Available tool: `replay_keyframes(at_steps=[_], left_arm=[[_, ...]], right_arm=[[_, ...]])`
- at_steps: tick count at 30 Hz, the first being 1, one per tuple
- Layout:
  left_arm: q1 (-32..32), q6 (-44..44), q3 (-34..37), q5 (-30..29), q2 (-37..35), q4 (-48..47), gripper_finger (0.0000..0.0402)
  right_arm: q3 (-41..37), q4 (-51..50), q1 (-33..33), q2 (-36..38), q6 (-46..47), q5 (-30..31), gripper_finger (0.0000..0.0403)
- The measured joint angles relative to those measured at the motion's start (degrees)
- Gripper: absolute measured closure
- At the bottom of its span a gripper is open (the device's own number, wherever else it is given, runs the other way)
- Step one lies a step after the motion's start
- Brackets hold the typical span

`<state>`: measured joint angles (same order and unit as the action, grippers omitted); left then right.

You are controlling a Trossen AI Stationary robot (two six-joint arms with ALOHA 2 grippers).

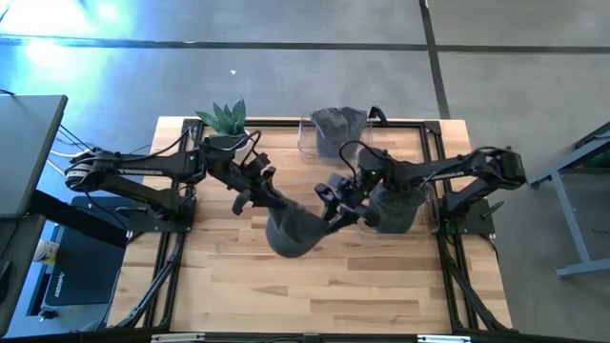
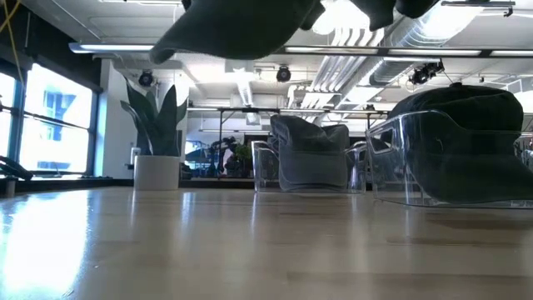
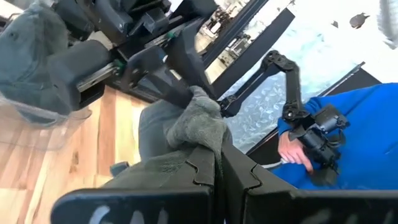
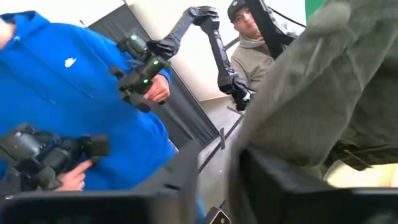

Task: Pick & Place hat
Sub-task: Put the black cap into the bottom transparent bin

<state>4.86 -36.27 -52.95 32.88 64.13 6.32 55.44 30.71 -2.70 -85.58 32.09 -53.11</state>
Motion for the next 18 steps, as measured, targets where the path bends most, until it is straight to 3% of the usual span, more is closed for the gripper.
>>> replay_keyframes(at_steps=[2, 4, 10, 13, 18], left_arm=[[0.00, 0.01, -0.01, -0.04, -0.38, 0.33, 0.0401], [0.00, -0.42, -0.02, -0.23, -0.35, 0.64, 0.0401], [-0.33, -2.60, -0.02, -0.39, -0.05, 9.53, 0.0384], [-0.74, -2.58, -0.13, -0.40, 2.35, 14.37, 0.0340], [-0.74, -1.05, -0.09, -1.59, 8.22, 20.26, 0.0224]], right_arm=[[0.00, -0.60, 0.88, 0.84, -1.70, 1.34, 0.0354], [0.00, -2.18, 1.60, 2.20, -3.55, 3.46, 0.0389], [0.00, -13.31, 1.74, 8.71, -5.34, 11.00, 0.0393], [0.00, -18.06, 1.57, 12.26, -6.91, 13.63, 0.0395], [0.00, -21.13, 2.12, 14.65, -5.66, 14.42, 0.0399]])
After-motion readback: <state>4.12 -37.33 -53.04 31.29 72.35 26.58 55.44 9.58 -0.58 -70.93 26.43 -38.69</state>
